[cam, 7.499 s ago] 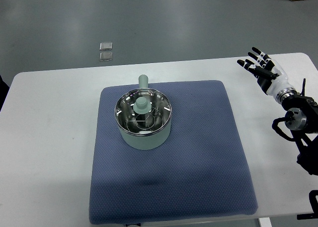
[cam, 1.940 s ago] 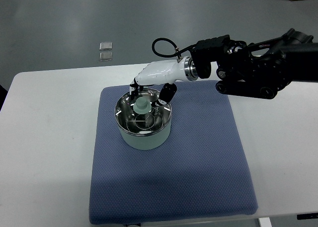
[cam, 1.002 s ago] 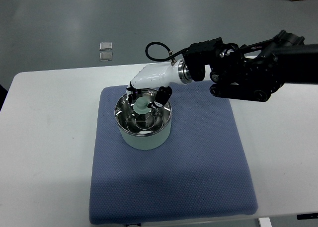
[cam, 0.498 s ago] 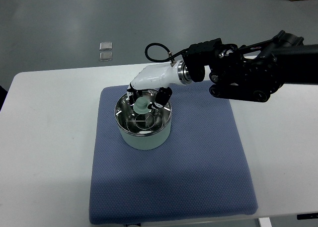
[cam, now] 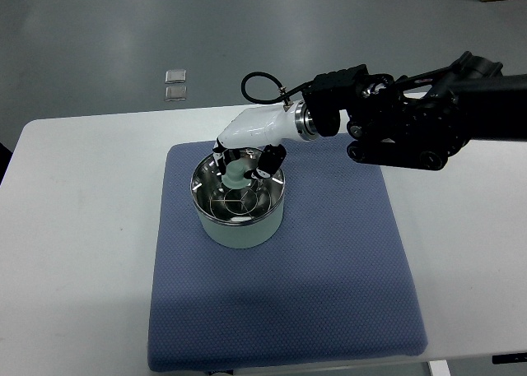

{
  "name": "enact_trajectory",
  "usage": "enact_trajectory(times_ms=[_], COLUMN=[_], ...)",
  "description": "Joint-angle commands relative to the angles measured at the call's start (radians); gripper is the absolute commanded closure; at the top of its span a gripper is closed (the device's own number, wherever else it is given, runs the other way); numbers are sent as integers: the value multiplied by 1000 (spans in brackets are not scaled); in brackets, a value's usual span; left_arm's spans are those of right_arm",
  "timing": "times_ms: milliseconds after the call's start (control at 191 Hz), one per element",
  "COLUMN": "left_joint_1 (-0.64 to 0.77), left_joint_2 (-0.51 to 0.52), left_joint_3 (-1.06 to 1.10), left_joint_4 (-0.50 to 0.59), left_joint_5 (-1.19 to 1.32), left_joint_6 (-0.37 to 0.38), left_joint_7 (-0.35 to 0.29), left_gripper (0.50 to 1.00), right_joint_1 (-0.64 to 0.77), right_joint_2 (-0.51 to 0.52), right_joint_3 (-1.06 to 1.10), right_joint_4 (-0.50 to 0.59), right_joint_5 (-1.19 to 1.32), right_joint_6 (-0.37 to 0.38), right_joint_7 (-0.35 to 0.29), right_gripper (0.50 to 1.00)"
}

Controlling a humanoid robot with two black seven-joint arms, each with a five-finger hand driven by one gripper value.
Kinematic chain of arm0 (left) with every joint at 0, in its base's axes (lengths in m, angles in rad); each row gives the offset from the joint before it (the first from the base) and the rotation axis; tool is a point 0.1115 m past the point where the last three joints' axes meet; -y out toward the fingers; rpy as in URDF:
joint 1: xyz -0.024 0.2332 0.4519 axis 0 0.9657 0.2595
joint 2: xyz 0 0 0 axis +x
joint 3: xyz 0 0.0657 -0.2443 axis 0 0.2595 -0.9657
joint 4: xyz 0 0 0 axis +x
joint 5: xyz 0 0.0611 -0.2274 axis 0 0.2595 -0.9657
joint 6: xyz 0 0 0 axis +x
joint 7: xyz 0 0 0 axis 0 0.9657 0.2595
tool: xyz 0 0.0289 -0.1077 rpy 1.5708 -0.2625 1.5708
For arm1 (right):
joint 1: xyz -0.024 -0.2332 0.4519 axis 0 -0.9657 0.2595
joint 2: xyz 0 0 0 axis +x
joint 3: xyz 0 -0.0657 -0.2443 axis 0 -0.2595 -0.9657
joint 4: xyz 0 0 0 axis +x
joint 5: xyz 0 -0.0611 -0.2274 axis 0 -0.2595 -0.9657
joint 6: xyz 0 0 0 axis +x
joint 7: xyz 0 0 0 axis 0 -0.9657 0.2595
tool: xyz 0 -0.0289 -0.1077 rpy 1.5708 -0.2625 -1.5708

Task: Open lid and place right of pot
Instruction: 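Lower the right hand onto the green knob and close fingers around it, then lift the glass lid off the pot and carry it beside the pot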

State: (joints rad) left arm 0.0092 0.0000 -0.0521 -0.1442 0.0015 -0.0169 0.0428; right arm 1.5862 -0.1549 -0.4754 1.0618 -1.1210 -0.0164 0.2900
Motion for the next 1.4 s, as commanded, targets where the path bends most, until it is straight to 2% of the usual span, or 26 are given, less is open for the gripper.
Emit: enact_trajectory(times_ms=[0,42,47,493,1395], left_joint_1=[0,0,0,0,0], left_joint_2=[0,0,0,0,0], left_joint_3=[0,0,0,0,0], left_joint_4=[0,0,0,0,0], left_joint_5=[0,0,0,0,0], left_joint_6=[0,0,0,0,0], left_joint_7=[0,0,0,0,0], left_gripper=[500,500,500,500,500], right_joint_1=[0,0,0,12,86], right_joint_2=[0,0,0,-5,-87], right_joint_3=[0,0,0,-9,-5], right_joint_4=[0,0,0,1,38], right_joint_5=[1,1,0,-3,7], right_joint_6=[1,1,1,19,18], right_joint_7=[0,0,0,9,17], right_gripper=[959,959,1000,1000,1000])
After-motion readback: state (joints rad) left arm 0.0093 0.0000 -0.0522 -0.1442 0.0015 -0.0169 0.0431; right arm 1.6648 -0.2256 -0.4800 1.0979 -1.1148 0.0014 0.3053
